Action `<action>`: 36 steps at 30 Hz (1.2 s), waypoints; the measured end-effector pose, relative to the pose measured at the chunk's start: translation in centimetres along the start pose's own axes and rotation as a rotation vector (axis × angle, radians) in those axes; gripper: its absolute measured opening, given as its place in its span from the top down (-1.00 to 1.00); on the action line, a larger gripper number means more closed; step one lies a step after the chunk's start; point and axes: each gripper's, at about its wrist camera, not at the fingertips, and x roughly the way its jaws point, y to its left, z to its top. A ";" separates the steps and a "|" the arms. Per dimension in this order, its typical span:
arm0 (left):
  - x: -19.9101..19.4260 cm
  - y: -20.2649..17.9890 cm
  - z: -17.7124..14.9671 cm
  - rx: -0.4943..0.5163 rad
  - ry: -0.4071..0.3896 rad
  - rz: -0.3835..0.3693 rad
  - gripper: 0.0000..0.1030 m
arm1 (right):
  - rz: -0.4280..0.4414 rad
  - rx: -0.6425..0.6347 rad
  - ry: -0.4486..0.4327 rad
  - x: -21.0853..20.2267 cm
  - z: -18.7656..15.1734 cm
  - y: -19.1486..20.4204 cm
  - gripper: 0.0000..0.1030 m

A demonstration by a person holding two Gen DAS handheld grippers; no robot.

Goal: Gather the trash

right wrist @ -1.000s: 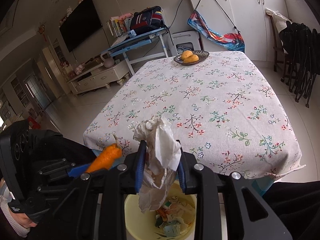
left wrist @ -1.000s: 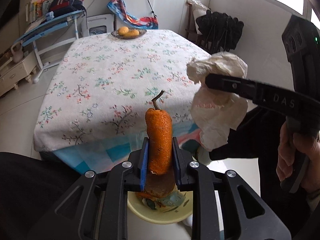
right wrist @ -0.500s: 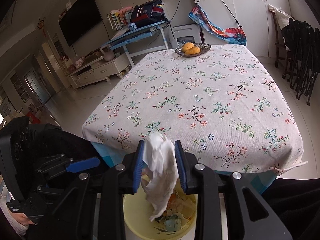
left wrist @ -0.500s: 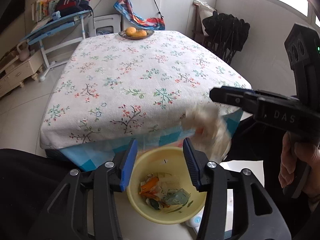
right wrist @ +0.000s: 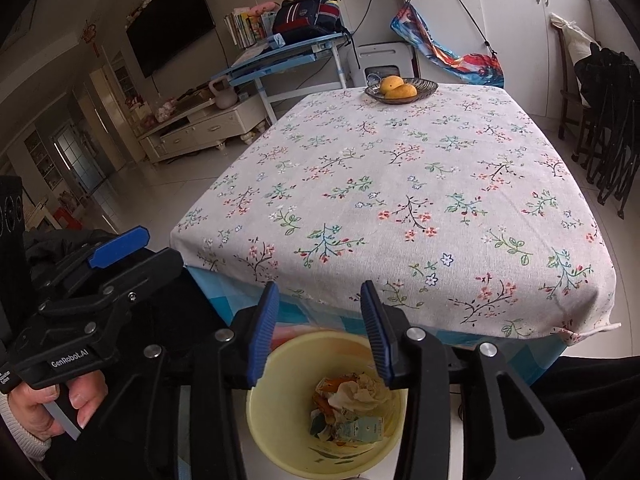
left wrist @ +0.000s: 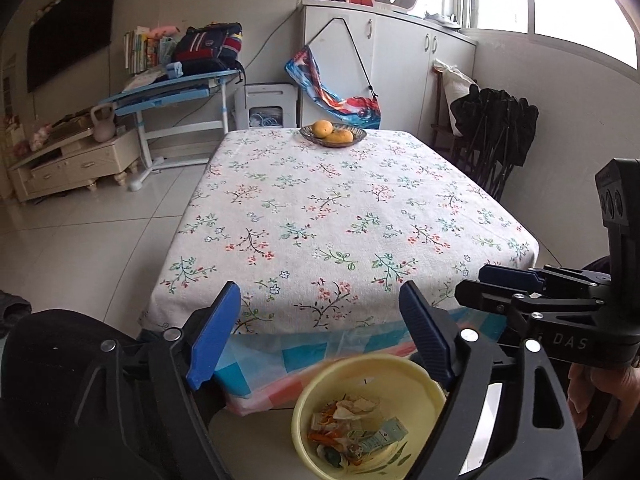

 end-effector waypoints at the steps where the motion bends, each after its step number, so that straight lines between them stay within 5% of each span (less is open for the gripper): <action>1: -0.1 0.0 0.1 0.000 -0.007 0.004 -0.60 | -0.019 -0.001 -0.016 -0.2 0.1 0.0 0.00; 9: -1.0 -0.2 0.7 0.010 -0.066 0.033 -0.73 | -0.148 -0.018 -0.151 -2.3 0.8 -0.3 -0.36; 23: -4.4 0.1 3.5 0.014 -0.184 0.087 -0.86 | -0.252 -0.037 -0.373 -5.8 1.8 0.5 -0.67; 36: -7.8 -0.1 5.1 0.003 -0.239 0.106 -0.86 | -0.282 -0.061 -0.419 -7.3 1.2 1.3 -0.77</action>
